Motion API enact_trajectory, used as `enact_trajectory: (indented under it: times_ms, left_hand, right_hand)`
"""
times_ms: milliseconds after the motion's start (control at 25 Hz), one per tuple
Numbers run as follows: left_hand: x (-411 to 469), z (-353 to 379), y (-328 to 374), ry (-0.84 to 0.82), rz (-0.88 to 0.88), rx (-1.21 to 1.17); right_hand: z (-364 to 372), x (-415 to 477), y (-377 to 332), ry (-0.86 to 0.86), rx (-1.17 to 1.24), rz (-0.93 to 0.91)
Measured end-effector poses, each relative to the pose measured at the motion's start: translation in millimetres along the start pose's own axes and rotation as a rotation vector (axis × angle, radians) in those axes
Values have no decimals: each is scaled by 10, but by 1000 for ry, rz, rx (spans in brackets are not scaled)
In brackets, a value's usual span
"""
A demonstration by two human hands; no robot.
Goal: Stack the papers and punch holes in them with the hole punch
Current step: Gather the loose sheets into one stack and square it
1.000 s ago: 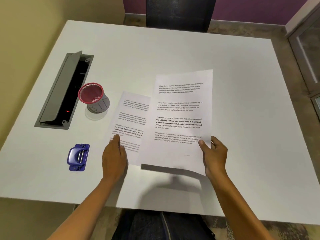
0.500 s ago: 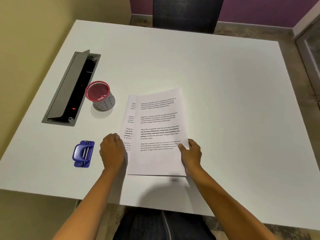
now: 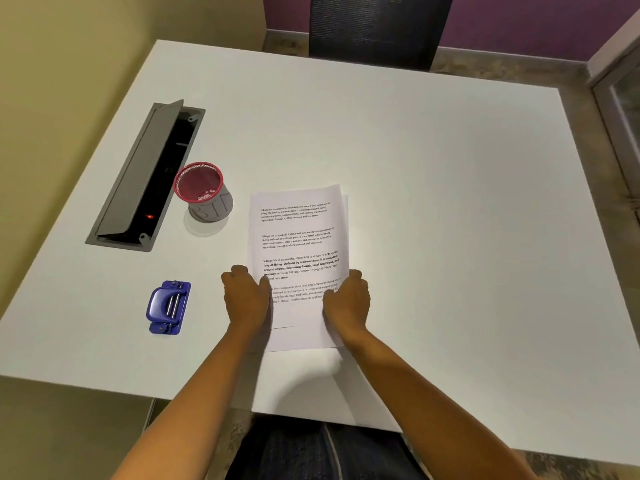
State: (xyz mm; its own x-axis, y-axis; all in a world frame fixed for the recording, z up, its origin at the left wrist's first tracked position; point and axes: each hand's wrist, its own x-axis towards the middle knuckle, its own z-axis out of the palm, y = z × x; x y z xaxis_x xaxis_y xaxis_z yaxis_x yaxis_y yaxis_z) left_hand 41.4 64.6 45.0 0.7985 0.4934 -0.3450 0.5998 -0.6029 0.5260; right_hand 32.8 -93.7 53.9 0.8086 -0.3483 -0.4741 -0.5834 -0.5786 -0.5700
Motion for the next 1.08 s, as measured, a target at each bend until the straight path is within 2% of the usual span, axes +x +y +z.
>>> enact_trajectory:
  times_ms: [280, 440, 480, 560, 680, 1080]
  left_hand:
    - [-59, 44, -28, -19, 11, -13]
    - [-76, 54, -35, -16, 30, -26]
    - [-75, 53, -38, -15, 34, -27]
    - [-75, 54, -40, -13, 35, -34]
    - [-88, 57, -35, -9, 38, -50]
    - [-99, 43, -66, -15, 34, -100]
  right_hand:
    - [-116, 99, -73, -81, 242, 201]
    - [-172, 161, 78, -219, 657, 316]
    - [-187, 163, 103, -235, 689, 313]
    - [-211, 155, 88, -182, 552, 277]
    - [-180, 94, 20, 4, 134, 221]
    - [-57, 55, -177, -74, 78, 306]
